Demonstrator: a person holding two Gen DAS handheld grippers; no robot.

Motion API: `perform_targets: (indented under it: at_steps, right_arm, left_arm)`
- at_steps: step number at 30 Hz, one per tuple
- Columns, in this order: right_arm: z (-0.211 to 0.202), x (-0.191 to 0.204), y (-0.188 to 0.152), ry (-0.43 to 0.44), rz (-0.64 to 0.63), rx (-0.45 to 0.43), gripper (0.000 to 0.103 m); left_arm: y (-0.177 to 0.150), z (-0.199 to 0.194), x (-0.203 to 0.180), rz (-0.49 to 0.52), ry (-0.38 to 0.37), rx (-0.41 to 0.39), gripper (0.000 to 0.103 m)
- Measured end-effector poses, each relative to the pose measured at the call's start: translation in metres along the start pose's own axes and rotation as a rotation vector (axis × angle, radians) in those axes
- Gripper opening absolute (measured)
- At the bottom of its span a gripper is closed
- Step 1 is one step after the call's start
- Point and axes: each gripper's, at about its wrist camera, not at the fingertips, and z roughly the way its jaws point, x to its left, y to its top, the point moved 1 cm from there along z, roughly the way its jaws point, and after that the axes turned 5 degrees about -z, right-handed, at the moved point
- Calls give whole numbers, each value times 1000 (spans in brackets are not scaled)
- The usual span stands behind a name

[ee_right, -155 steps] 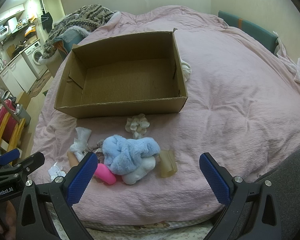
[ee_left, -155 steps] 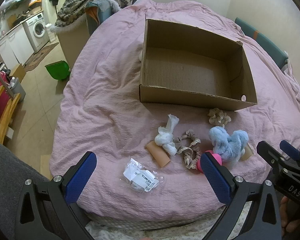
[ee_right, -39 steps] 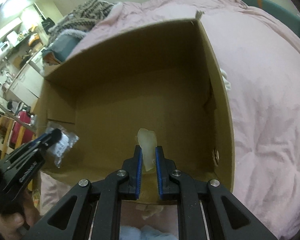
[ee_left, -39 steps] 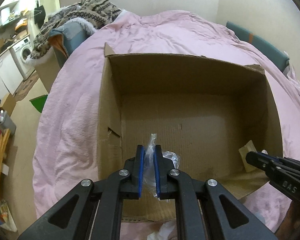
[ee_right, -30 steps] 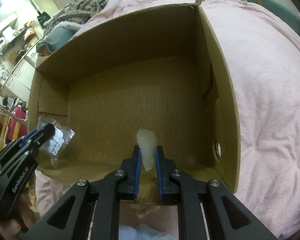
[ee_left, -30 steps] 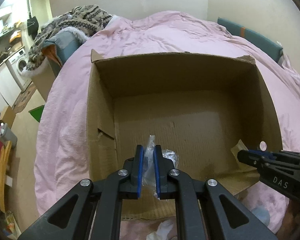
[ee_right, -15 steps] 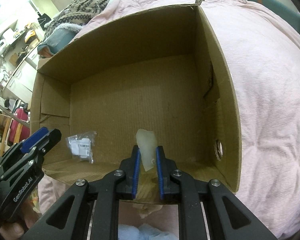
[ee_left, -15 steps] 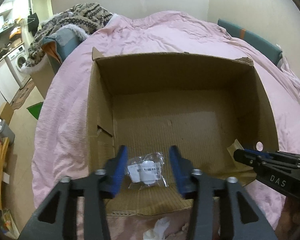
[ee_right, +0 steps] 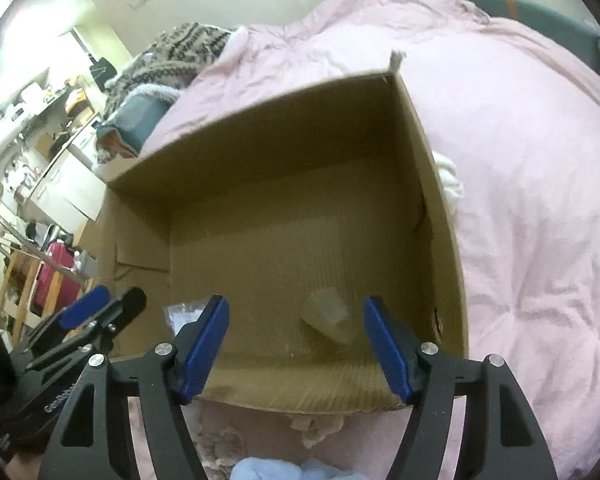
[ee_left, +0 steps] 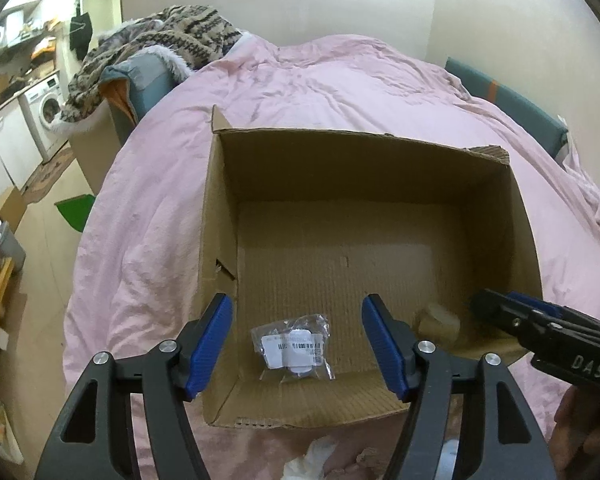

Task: Organize soft objects
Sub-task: 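Move both open grippers back toward the pile of soft items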

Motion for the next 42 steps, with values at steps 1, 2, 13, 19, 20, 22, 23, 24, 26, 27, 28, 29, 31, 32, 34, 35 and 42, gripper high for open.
perform_targets:
  at_steps: [1, 2, 13, 19, 20, 22, 23, 24, 26, 27, 28, 29, 31, 32, 34, 35, 42]
  right_arm:
    - [-2, 1, 1, 0, -4, -2, 74]
    - [-3, 1, 1, 0, -4, -5, 74]
    - [-17, 3, 1, 5, 3, -21, 74]
    - [-33, 6, -6, 2, -17, -27, 74]
    - [-36, 7, -8, 0, -23, -29, 74]
    - [-42, 9, -10, -3, -37, -35, 74]
    - [-45, 10, -11, -6, -48, -39, 74]
    - [-47, 12, -13, -9, -60, -43, 74]
    - [-51, 16, -17, -16, -80, -43, 74]
    - [-53, 16, -20, -15, -84, -41, 74]
    - [-55, 18, -23, -10, -86, -39, 74]
    - [-56, 19, -25, -6, -86, -37, 74]
    - [-59, 20, -29, -4, -91, -32, 74]
    - [-61, 21, -31, -3, -94, -29, 74]
    - [-63, 21, -36, -3, -95, -16, 74]
    - [-64, 21, -39, 4, -88, -10, 74]
    - [-66, 6, -56, -11, 3, 49, 74]
  left_arm:
    - [0, 0, 0, -4, 1, 1, 65]
    - [-1, -1, 1, -6, 4, 2, 65]
    - [-4, -18, 2, -8, 8, -10, 65]
    - [-7, -30, 4, 6, 16, -19, 65]
    - [-8, -33, 5, 3, 13, -23, 65]
    - [-9, -39, 6, 4, 12, -26, 65]
    - [-10, -42, 7, 6, 12, -26, 65]
    - [-12, -44, 7, 7, 13, -26, 65]
    - [-15, -48, 10, 0, 14, -19, 65]
    - [-17, -50, 11, -7, 12, -15, 65]
    - [-19, -52, 13, -15, 9, -9, 65]
    - [-21, -55, 15, -25, 5, -2, 65]
    - [-25, -59, 19, -39, 5, 10, 65]
    - [-27, -61, 20, -41, 8, 13, 65]
    - [-32, -66, 22, -45, 16, 18, 65]
    - [-35, -69, 25, -52, 16, 24, 65]
    - [-54, -80, 40, -120, 11, 93, 65]
